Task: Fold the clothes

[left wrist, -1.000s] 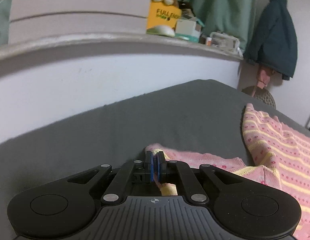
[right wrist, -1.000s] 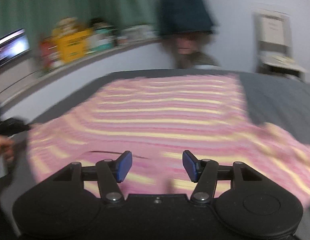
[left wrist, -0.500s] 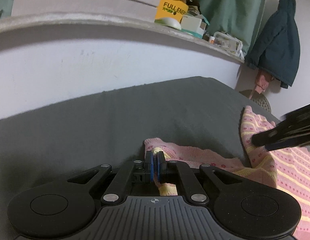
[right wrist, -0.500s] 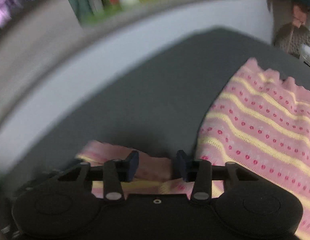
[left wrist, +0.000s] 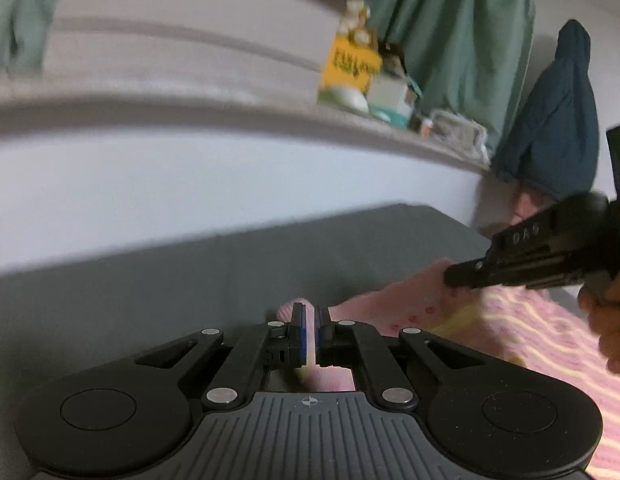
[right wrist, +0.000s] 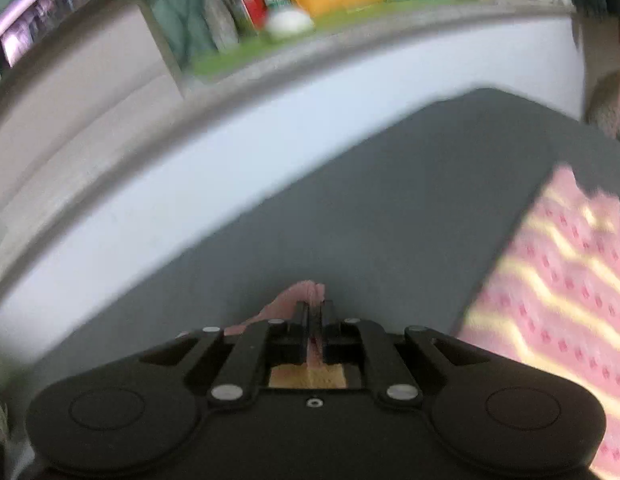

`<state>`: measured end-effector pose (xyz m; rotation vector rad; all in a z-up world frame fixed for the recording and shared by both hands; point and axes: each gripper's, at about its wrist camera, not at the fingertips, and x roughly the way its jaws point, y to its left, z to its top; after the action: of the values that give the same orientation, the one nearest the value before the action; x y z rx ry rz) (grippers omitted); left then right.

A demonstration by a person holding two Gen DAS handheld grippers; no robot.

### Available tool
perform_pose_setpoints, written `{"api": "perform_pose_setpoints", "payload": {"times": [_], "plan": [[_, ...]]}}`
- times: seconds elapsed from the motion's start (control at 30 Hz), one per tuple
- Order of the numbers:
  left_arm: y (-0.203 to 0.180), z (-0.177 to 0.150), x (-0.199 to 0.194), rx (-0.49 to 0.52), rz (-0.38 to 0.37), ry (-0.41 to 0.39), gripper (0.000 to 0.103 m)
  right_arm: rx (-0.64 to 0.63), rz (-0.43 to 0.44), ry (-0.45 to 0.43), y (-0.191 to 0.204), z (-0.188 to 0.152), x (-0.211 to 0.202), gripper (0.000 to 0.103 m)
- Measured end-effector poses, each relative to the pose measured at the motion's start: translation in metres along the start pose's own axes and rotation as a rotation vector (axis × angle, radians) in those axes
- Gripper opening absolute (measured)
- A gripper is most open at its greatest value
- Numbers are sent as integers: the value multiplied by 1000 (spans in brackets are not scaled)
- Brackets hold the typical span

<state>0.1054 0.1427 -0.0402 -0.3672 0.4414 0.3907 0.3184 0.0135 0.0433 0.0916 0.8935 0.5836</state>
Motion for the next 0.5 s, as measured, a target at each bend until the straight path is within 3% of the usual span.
{"api": "perform_pose_setpoints", "payload": {"times": [0.17,0.23,0.33,0.4,0.47,0.5], "plan": [[1,-2,9,5,40,29,3,-20,-41,57,1,-16,31,7],[0,0,9,7,54,25,3,-27,-62,66,2,-24,39,15],[-1,3,8,-14,32,5,3,18,-12,4,-5,-14,25,35],[-4,4,5,-27,-20,-19,4,22,-72,-92,-19,-3,2,41],[-9,5,2,-29,-86,-47,12,62,-179,-146,-40,11,-14,43],[-15,3,2,-4,-107,-53,25,88,-237,-160,-54,18,-19,43]]}}
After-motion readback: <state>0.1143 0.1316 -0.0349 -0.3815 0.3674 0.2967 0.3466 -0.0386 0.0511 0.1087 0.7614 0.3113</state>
